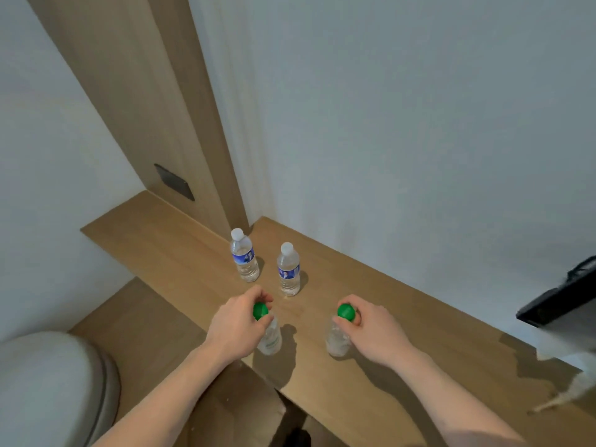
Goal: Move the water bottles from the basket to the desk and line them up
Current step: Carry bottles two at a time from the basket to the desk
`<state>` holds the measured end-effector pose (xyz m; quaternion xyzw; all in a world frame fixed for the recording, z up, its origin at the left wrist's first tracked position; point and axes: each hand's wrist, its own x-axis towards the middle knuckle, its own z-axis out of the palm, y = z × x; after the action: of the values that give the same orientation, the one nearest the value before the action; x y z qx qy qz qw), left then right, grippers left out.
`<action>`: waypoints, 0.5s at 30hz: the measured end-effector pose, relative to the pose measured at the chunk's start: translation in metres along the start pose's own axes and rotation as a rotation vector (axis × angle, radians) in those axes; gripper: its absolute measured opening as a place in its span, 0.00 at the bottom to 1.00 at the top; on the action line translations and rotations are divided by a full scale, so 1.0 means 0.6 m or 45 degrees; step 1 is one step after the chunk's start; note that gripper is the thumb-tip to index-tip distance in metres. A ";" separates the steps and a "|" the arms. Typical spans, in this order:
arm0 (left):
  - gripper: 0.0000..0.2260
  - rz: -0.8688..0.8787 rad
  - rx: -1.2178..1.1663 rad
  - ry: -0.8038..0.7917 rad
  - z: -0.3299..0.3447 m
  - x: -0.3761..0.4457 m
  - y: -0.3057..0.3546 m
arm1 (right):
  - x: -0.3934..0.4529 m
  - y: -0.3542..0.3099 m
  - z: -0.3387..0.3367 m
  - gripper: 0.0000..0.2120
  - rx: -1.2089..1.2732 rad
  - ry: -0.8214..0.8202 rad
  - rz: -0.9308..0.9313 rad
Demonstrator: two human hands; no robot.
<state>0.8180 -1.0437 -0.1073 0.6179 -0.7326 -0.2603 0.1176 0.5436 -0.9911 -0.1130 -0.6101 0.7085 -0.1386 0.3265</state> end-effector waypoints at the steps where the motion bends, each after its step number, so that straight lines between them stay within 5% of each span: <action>1: 0.09 0.022 0.016 -0.022 -0.001 0.016 -0.008 | 0.015 -0.008 0.009 0.08 0.012 -0.004 0.033; 15: 0.09 0.170 0.072 -0.243 0.003 0.126 -0.061 | 0.097 -0.053 0.075 0.12 0.214 -0.034 0.280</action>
<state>0.8326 -1.1198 -0.1393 0.5432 -0.7870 -0.2887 0.0470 0.5943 -1.0444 -0.1445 -0.5012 0.7525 -0.1525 0.3991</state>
